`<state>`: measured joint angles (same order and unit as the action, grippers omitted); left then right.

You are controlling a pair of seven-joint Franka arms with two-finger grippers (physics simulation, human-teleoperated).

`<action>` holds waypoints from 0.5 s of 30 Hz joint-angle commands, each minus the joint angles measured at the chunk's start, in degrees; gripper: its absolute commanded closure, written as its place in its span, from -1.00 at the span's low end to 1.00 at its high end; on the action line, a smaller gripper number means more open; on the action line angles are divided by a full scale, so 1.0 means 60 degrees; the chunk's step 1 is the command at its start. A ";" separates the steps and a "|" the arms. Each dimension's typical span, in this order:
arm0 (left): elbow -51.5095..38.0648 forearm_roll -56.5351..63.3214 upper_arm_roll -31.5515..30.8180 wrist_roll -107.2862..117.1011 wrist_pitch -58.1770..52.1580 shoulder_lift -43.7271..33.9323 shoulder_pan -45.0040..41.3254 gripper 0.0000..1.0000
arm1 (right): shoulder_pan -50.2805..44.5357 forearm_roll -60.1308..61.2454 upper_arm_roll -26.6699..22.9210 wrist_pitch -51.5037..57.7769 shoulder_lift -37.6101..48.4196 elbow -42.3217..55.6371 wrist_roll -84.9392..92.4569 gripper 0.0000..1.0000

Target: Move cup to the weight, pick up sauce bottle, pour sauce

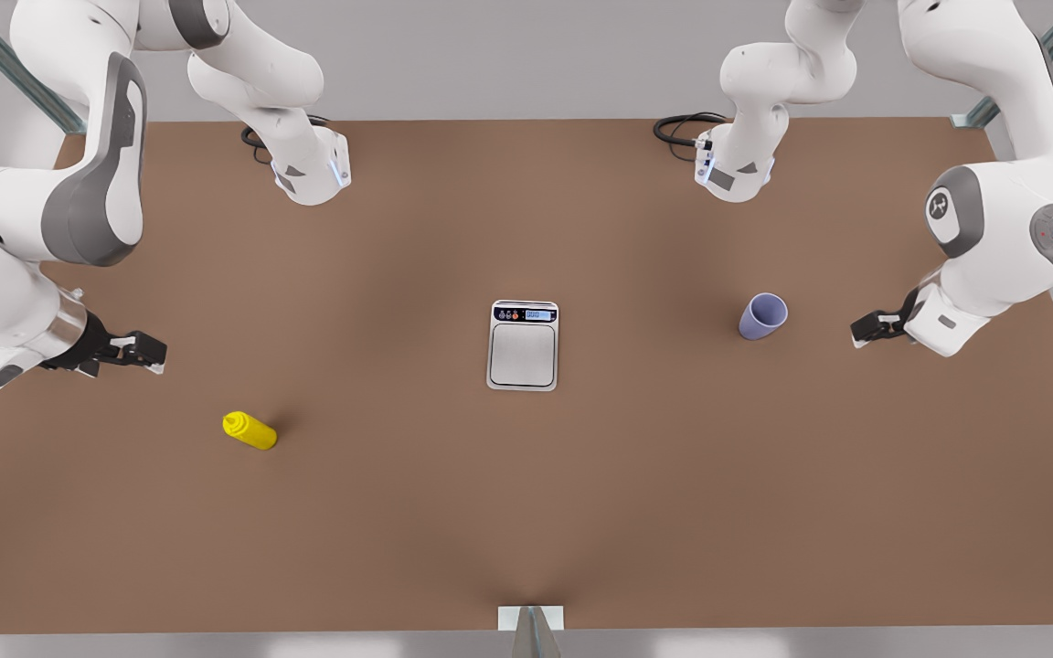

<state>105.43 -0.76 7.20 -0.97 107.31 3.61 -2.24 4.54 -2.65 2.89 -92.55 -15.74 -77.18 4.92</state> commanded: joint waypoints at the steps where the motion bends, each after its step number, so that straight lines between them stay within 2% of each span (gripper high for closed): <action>1: 0.0006 0.0010 0.0001 0.0000 0.0000 0.0000 -0.0023 -1.00 | 0.0005 0.0003 -0.0013 0.0000 0.0001 0.0002 0.0000 -1.00; 10: 0.1866 -0.0020 -0.0014 -0.0308 0.0483 0.0058 -0.0023 -1.00 | 0.0122 0.0105 -0.0013 -0.0059 -0.0014 -0.0203 0.0102 -1.00; 11: 0.2437 -0.0020 -0.0014 -0.0381 0.0820 0.0058 -0.0038 -1.00 | 0.0137 0.0091 -0.0013 -0.0073 -0.0014 -0.0218 0.0103 -1.00; 15: 0.2658 -0.0078 -0.0014 -0.0381 0.0776 0.0425 -0.0023 -1.00 | 0.0107 0.0076 -0.0057 -0.0542 0.0309 -0.0980 0.0132 -1.00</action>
<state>121.68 -1.00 7.12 -3.25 111.95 6.28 -2.33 5.24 -2.20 2.55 -95.81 -13.97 -83.25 5.83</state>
